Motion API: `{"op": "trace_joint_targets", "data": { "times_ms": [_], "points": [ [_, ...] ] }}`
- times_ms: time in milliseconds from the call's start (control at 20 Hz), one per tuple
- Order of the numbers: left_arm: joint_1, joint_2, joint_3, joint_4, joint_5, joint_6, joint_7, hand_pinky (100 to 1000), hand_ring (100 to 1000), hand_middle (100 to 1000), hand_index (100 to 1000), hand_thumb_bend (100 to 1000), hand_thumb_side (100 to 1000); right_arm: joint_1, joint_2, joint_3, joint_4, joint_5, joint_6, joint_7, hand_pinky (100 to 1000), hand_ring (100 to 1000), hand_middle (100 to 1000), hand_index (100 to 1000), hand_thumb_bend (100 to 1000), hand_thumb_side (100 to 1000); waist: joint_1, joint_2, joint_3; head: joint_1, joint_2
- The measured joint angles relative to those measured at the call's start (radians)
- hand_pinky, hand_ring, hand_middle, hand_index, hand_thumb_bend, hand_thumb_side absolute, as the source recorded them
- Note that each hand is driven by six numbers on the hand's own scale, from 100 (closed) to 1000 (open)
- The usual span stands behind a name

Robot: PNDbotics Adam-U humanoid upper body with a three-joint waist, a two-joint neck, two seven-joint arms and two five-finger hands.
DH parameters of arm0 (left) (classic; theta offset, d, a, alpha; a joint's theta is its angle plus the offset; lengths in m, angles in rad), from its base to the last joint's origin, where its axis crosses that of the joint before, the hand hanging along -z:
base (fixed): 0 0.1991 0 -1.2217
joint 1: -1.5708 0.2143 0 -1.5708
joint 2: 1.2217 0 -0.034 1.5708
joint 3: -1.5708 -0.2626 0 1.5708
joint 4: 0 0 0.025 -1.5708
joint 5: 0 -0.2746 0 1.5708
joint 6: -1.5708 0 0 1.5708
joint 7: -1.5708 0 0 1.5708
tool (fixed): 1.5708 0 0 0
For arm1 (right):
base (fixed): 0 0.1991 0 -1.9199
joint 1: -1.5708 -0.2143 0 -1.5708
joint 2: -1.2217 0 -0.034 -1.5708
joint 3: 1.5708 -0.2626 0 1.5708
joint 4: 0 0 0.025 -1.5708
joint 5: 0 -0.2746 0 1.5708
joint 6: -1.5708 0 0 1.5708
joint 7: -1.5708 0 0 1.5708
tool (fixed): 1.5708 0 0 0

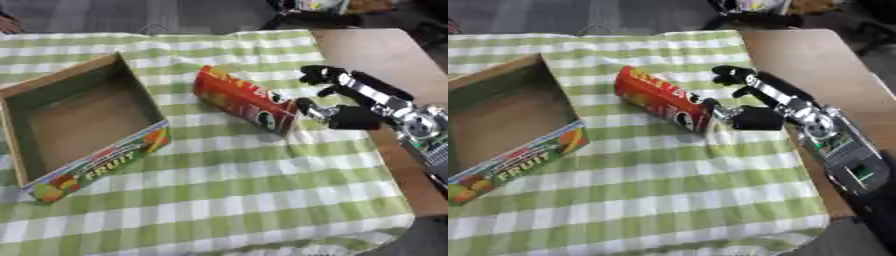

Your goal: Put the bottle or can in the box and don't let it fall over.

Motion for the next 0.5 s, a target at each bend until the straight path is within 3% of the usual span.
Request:
{"op": "trace_joint_targets", "data": {
  "times_ms": [500],
  "points": [
    [0.0,0.0,0.0,0.0,0.0,0.001,-0.001,608,631,549,703,100,699,-0.026,0.003,0.021,0.034,0.008,0.016,-0.003,843,940,862,968,280,590,0.0,0.0,0.006,-0.002,0.0]
  ]
}}
